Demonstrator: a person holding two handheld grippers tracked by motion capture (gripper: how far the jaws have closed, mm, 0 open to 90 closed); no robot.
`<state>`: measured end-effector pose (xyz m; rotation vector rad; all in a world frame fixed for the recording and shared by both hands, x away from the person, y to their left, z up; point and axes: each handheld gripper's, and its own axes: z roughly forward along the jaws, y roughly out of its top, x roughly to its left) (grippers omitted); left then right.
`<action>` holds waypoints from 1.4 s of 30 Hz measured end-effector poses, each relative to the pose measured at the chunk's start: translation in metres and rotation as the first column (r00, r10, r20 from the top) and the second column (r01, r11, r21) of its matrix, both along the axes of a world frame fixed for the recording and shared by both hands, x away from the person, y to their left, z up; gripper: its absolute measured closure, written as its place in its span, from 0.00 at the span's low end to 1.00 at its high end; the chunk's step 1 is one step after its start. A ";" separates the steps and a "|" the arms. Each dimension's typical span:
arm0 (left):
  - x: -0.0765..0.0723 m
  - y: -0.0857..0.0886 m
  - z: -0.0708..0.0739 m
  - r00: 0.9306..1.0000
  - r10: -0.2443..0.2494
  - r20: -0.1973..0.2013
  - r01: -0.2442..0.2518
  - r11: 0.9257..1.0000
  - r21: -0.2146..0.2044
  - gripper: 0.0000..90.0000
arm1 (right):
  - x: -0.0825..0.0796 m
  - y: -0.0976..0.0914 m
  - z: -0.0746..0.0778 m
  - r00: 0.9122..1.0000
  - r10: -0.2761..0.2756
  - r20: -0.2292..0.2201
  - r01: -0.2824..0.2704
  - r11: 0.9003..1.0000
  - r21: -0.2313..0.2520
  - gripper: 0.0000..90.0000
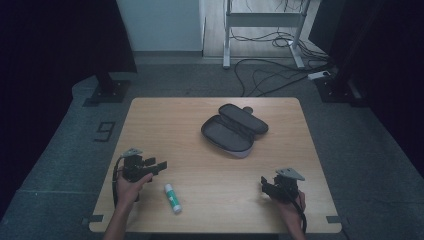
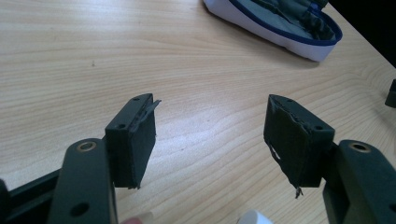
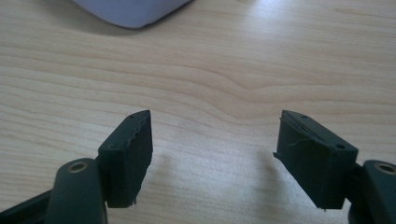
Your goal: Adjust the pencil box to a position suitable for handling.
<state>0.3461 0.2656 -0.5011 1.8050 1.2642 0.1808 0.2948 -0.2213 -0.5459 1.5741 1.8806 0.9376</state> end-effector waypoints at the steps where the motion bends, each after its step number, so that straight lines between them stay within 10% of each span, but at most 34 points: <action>1: 0.001 -0.001 0.001 1.000 -0.001 0.001 0.001 1.000 -0.001 0.38 | 0.000 0.000 0.001 1.000 0.001 0.003 -0.001 1.000 0.003 0.30; 42: 0.060 -0.058 0.038 0.999 -0.019 0.026 0.018 0.999 0.048 0.41 | 0.039 0.011 0.035 0.998 0.042 0.044 -0.045 0.996 0.078 0.34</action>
